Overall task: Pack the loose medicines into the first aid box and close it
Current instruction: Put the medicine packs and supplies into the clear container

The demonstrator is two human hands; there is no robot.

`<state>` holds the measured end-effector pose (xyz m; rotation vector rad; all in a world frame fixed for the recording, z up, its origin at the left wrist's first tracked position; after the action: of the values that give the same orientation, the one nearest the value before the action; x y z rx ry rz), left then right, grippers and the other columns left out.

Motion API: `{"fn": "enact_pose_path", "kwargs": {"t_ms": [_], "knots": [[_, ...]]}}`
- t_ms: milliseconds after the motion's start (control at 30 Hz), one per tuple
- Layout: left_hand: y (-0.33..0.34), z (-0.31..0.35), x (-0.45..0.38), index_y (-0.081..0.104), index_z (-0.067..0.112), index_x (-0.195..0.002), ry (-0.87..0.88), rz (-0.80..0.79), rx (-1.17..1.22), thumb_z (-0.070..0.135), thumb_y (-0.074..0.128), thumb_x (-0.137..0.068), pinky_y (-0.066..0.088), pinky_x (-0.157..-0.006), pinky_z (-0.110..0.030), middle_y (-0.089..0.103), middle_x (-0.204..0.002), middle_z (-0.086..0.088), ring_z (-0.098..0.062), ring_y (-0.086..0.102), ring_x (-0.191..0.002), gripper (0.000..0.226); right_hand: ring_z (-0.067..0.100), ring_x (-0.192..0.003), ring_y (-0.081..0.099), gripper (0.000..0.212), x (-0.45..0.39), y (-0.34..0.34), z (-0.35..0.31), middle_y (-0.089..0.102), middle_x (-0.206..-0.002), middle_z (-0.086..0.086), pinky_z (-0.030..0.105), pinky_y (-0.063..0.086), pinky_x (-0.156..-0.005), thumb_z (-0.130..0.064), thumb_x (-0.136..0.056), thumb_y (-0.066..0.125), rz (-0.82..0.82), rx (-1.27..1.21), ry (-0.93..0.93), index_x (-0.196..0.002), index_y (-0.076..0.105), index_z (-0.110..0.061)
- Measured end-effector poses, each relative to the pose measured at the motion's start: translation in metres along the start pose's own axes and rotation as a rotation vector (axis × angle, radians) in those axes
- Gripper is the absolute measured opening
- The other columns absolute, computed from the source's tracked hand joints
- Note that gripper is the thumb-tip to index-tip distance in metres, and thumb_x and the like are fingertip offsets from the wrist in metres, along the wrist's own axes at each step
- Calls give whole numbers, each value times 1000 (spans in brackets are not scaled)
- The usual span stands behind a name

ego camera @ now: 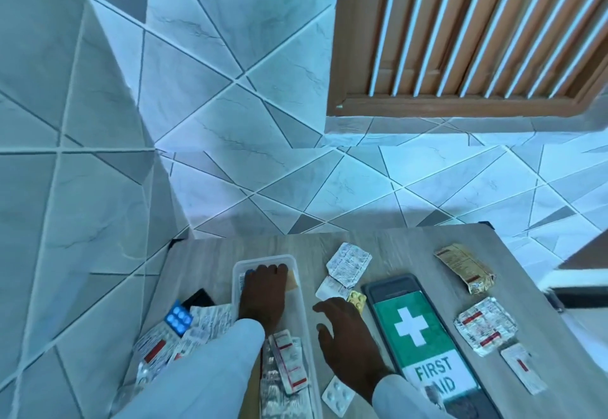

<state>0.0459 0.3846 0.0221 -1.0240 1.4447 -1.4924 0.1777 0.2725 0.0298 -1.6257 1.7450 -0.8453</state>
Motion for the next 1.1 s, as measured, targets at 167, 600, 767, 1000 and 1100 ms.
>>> {"fn": "enact_pose_path", "kwargs": {"t_ms": [167, 600, 767, 1000, 1100], "knots": [[4, -4, -15, 54, 18, -119, 63, -12, -38, 22, 56, -85, 39, -99, -43, 66, -115, -6, -29, 58, -108, 34, 10, -123, 44, 32, 0, -3, 6, 51, -131, -9, 23, 35, -104, -26, -93, 49, -4, 1, 15, -124, 54, -29], [-5, -8, -31, 53, 19, -126, 35, -72, -30, 40, 52, -88, 41, -102, -46, 66, -121, -8, -29, 58, -113, 43, 15, -121, 43, 33, -4, 20, -18, 51, -130, -6, 28, 39, -102, -26, -92, 48, -127, 29, -38, -125, 53, -25], [2, -14, -18, 39, 18, -123, -317, -46, 568, 35, 65, -84, 58, -85, -42, 66, -115, -7, -29, 67, -101, 50, 16, -121, 44, 34, -8, 30, -24, 49, -130, -5, 32, 40, -103, -27, -91, 50, -164, 30, -17, -125, 53, -24], [8, -15, -26, 63, 11, -107, -511, -31, 781, 29, 67, -86, 56, -88, -37, 70, -110, -8, -30, 67, -98, 28, 20, -118, 45, 35, -8, 33, -24, 48, -128, -2, 35, 43, -100, -27, -91, 50, -197, 74, -17, -125, 53, -21], [16, -29, -25, 69, 13, -108, -508, -88, 814, 11, 62, -88, 56, -91, -38, 70, -116, -8, -29, 66, -103, 22, 22, -119, 45, 38, -7, 35, -25, 44, -131, -1, 38, 44, -101, -26, -92, 49, -224, 110, -8, -129, 51, -19]]}}
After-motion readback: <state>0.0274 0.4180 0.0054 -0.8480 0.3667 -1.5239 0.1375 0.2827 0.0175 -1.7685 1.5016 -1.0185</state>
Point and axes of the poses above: each hand's wrist, its own x-axis away from the middle knuckle, its own y-axis out of the palm, z = x × y, the point moved 6 cm from there along -x, towards the middle knuckle
